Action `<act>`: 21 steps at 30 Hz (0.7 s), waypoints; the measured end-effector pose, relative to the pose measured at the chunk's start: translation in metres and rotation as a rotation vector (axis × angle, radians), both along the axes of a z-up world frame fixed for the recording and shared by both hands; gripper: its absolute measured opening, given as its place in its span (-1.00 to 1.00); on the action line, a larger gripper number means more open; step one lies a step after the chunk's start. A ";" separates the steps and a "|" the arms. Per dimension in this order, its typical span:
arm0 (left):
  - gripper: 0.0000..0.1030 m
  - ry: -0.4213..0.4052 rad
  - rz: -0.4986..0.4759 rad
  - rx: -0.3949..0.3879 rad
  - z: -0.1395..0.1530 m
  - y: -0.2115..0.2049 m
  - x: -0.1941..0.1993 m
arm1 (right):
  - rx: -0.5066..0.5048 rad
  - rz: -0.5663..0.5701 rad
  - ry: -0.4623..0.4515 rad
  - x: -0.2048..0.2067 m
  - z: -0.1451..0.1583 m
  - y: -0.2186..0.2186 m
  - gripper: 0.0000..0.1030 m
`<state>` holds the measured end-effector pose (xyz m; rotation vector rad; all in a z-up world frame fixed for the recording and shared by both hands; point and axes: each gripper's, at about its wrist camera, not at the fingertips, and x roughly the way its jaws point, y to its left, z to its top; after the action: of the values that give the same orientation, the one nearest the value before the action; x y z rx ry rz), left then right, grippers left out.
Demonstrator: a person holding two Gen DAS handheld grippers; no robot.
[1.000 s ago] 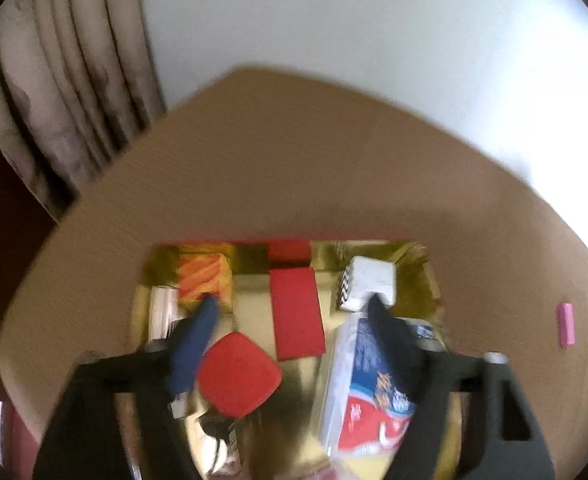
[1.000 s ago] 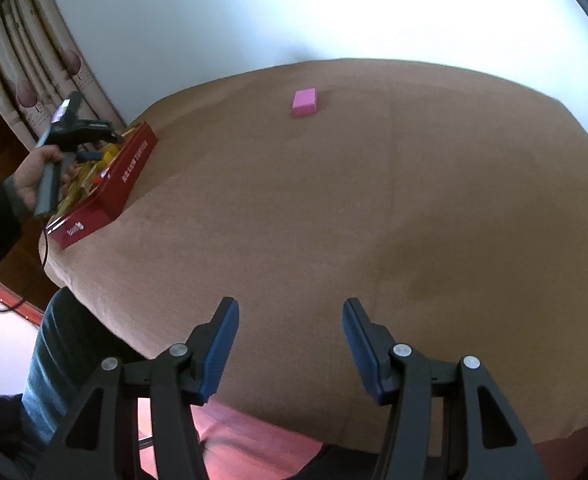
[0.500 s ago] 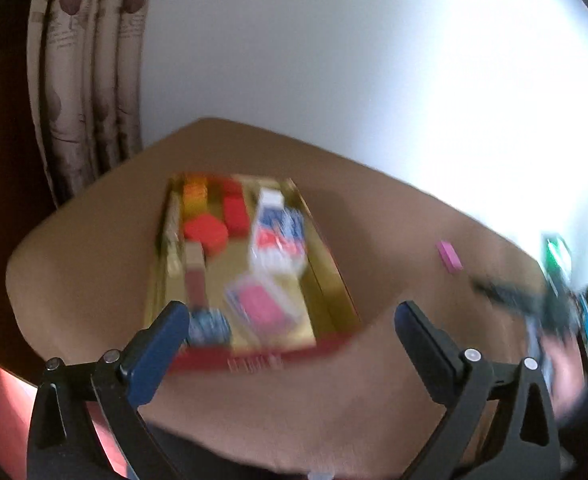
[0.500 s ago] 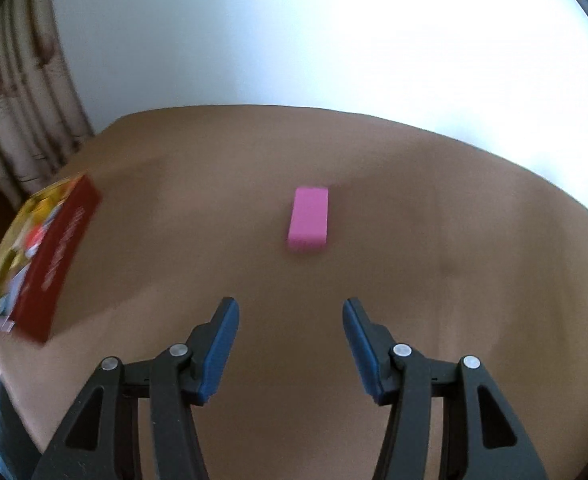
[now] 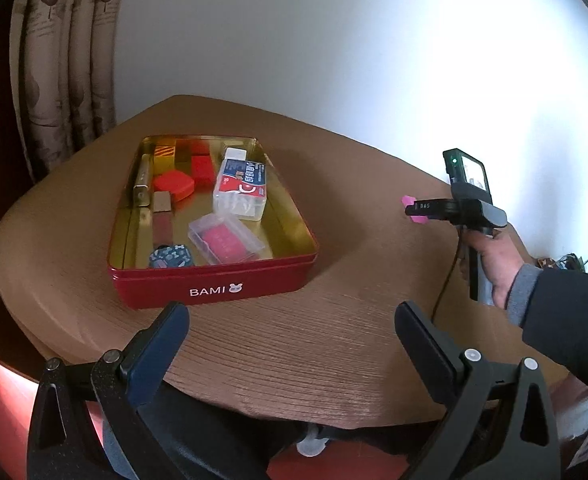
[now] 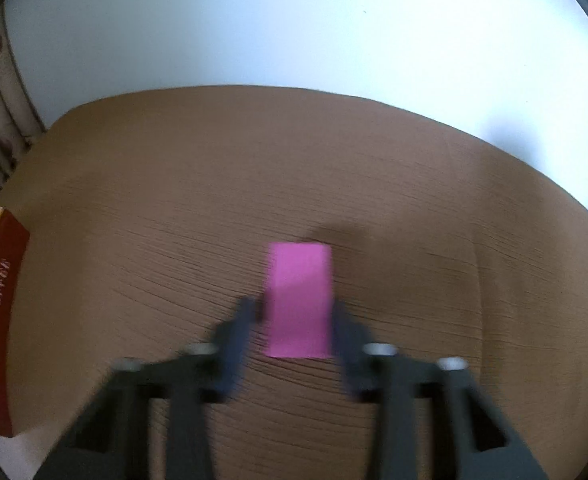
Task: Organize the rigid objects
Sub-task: 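Grasp the pink eraser with the right gripper, then carry the pink eraser into the tin tray and open the right gripper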
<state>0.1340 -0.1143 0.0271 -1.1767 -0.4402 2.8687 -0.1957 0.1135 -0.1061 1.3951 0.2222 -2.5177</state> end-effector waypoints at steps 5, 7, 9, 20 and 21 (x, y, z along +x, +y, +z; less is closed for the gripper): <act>0.97 0.002 0.004 -0.002 0.000 -0.002 0.002 | 0.002 0.017 0.025 0.005 0.006 -0.004 -0.42; 0.97 0.003 0.005 -0.006 -0.001 -0.002 0.001 | 0.015 0.023 0.046 0.011 0.013 -0.004 -0.42; 0.97 0.007 0.005 -0.013 0.000 -0.001 0.002 | 0.012 0.019 0.059 0.015 0.019 -0.002 -0.42; 0.97 0.029 0.032 -0.107 0.009 0.009 0.023 | 0.041 0.009 0.170 0.055 0.069 -0.004 -0.42; 0.97 0.030 0.033 -0.106 0.010 0.009 0.025 | 0.040 0.012 0.181 0.060 0.075 -0.005 -0.42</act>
<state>0.1590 -0.1050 0.0367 -1.1493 -0.3124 2.9675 -0.1354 0.1087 -0.0314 1.1759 0.3159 -2.6444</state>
